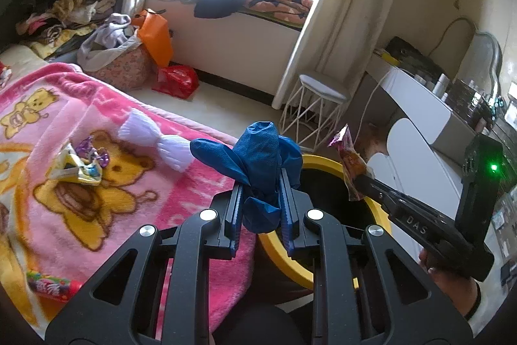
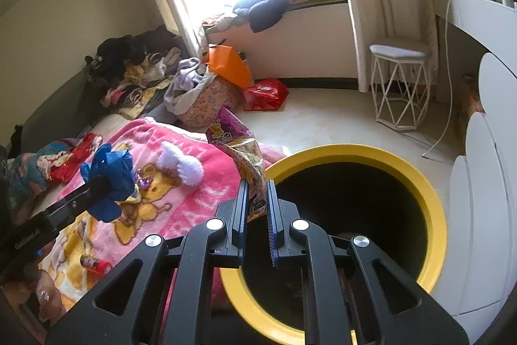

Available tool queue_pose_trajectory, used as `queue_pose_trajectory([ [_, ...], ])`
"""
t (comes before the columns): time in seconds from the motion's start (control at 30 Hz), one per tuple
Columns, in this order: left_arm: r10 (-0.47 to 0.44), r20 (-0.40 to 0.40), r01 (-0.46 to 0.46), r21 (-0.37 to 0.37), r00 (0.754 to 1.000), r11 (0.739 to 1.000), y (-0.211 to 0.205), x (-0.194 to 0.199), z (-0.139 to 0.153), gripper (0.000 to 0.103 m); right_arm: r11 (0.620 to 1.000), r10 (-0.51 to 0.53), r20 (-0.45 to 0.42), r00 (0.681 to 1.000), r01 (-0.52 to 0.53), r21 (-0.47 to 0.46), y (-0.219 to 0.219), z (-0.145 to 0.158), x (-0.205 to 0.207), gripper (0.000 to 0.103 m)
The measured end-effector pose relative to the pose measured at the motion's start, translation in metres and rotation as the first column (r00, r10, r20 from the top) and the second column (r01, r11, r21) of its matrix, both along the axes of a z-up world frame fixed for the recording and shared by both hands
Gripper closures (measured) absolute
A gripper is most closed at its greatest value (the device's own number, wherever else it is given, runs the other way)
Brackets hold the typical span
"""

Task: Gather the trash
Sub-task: 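Lift the glove and wrapper and carry both over the yellow bin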

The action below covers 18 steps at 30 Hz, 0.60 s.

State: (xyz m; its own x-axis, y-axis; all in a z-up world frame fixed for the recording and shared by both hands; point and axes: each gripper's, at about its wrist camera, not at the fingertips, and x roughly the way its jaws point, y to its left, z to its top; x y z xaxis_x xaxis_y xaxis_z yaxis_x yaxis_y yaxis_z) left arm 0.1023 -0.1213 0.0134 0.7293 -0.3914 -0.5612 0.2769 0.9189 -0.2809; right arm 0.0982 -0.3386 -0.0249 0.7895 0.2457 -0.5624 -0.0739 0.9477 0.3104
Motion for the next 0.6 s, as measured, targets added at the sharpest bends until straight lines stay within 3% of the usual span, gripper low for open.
queue_pose_trajectory([
  [0.6, -0.094, -0.023, 0.095, 0.017, 0.995, 0.995, -0.039, 0.002, -0.011, 0.088, 0.993, -0.118, -0.035, 0.992, 0.118, 0.020, -0.043, -0.014, -0.001, 0.092],
])
